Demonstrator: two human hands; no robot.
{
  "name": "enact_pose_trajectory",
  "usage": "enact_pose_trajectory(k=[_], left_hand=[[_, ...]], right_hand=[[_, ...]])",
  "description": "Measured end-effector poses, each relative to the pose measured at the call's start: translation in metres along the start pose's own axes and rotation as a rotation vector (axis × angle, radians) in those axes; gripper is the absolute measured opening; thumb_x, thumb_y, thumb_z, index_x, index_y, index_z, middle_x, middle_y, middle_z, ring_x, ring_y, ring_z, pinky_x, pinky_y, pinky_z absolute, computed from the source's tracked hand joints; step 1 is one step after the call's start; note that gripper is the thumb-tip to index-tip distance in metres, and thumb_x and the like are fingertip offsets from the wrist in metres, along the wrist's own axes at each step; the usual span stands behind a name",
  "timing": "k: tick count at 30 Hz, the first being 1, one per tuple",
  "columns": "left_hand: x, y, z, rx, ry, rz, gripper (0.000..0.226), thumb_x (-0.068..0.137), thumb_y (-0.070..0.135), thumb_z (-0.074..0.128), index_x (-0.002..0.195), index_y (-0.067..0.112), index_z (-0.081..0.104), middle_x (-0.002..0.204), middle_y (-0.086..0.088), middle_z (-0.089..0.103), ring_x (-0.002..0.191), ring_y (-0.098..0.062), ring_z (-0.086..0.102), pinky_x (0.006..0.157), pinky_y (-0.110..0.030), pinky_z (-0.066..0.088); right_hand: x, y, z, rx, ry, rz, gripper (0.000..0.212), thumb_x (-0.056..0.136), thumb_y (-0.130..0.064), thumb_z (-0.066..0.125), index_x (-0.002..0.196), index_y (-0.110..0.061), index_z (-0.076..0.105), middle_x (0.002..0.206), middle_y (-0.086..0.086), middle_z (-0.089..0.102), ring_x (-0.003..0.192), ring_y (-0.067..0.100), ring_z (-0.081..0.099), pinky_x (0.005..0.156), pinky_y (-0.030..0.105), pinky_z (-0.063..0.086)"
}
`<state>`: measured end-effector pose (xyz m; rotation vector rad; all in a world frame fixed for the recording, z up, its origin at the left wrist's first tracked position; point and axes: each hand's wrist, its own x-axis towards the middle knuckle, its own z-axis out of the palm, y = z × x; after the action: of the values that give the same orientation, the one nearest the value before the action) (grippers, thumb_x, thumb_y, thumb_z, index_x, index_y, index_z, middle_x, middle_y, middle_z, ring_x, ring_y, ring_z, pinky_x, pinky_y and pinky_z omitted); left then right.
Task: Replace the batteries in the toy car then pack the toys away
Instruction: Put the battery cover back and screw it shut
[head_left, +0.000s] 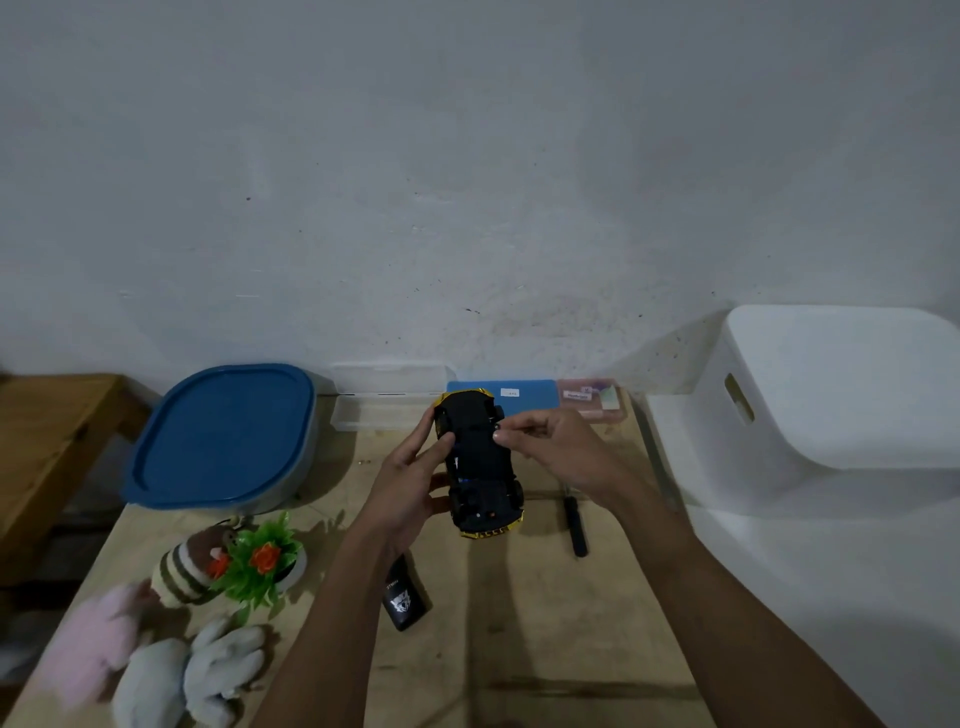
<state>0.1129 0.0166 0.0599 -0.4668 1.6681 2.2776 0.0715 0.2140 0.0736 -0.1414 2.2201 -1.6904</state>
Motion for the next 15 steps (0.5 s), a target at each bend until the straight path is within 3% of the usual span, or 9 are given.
enact_pose_trajectory(k=[15], left_hand=[[-0.0077, 0.0033, -0.0016, 0.064, -0.032, -0.016, 0.043, 0.096, 0.024, 0.062, 0.132, 0.046, 0.057, 0.109, -0.003, 0.075, 0.089, -0.027, 0.067, 0.079, -0.046, 0.055]], right_hand=[[-0.0001, -0.0044, -0.0012, -0.061, -0.069, 0.021, 0.020, 0.083, -0.033, 0.074, 0.100, -0.024, 0.075, 0.101, -0.009, 0.074, 0.101, 0.008, 0.066, 0.097, 0.033, 0.050]])
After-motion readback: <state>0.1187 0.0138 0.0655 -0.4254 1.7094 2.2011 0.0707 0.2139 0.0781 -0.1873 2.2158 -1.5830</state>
